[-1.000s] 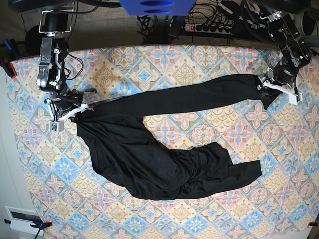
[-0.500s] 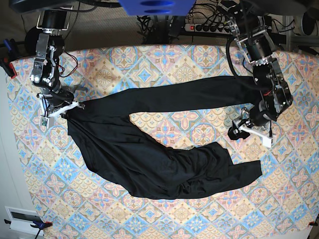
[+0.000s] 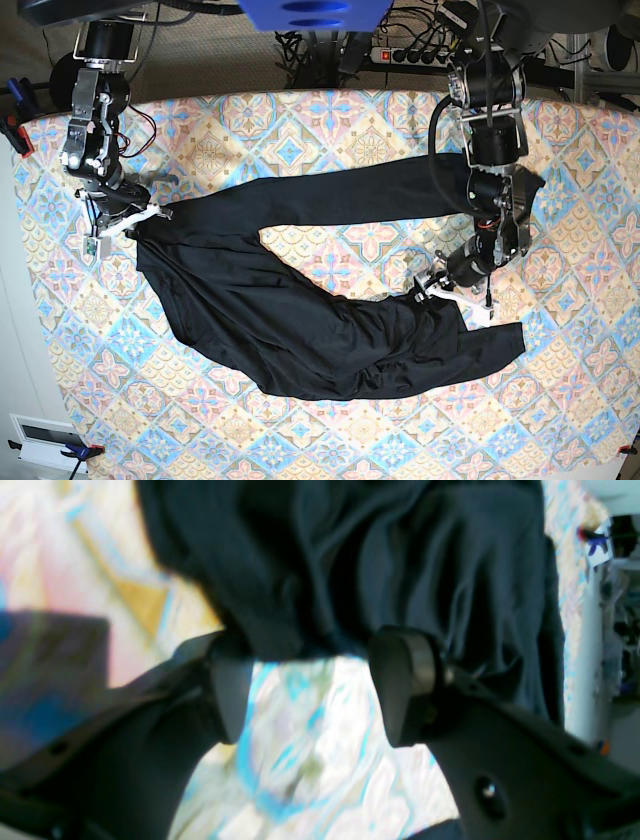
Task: Layout the t-shirt on the table in an organized manner, then fold the t-shirt properly
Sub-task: 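Move the left gripper to the shirt edge and pull it taut against the right gripper, then grasp the shirt hem with the right gripper and pull it outward, then regrasp the shirt edges with both grippers to straighten the body, then pull the shirt edges apart with both grippers to spread it flat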
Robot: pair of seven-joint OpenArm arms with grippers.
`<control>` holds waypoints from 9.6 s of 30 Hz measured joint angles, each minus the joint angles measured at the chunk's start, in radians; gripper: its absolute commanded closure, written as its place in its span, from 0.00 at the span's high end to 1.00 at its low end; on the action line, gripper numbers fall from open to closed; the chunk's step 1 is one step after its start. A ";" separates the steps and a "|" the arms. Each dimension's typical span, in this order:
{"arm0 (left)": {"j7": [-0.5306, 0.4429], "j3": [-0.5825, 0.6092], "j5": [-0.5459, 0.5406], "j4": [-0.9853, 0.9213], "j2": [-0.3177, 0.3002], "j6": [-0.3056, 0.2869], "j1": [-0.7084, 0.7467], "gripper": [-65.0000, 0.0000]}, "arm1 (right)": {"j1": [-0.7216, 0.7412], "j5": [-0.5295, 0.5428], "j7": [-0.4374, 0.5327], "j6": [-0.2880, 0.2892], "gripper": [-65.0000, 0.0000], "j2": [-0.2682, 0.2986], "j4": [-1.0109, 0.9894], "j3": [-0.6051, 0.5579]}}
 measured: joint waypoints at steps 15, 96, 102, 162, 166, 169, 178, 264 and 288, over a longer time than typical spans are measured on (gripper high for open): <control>-0.026 0.000 -0.022 -0.173 -0.022 -0.008 -0.079 0.04 | -0.001 0.000 0.001 0.001 0.00 0.000 0.001 0.006; 0.133 -0.512 -0.004 0.422 -0.212 0.002 0.497 0.30 | 0.634 0.003 0.108 0.022 0.35 0.002 -0.562 -0.805; 0.136 -0.512 -0.004 0.422 -0.201 0.002 0.496 0.30 | 0.634 0.000 0.141 0.058 0.35 -0.062 -0.587 -0.801; 0.134 -0.512 -0.001 0.422 -0.205 0.002 0.367 0.30 | 0.837 -0.132 0.366 0.068 0.03 -0.069 -0.729 -0.422; 0.135 -0.512 0.014 0.422 -0.204 0.002 0.327 0.30 | 0.827 -0.133 0.353 0.056 0.17 -0.066 -0.736 -0.426; 0.134 -0.513 0.091 0.422 -0.205 0.005 0.283 0.30 | 0.826 -0.132 0.351 0.058 0.27 -0.067 -0.734 -0.426; 0.137 -0.326 0.217 0.422 -0.207 0.000 0.196 0.30 | 0.732 -0.129 0.186 0.062 0.29 0.005 -0.602 -0.430; 0.028 -0.156 0.501 0.556 -0.316 -0.029 0.627 0.00 | 0.260 -0.285 -0.074 0.068 0.07 0.067 -0.182 -0.482; 0.018 -0.159 0.463 0.569 -0.357 -0.163 0.697 0.00 | 0.720 -0.293 0.199 0.061 0.41 -0.081 -0.644 -0.678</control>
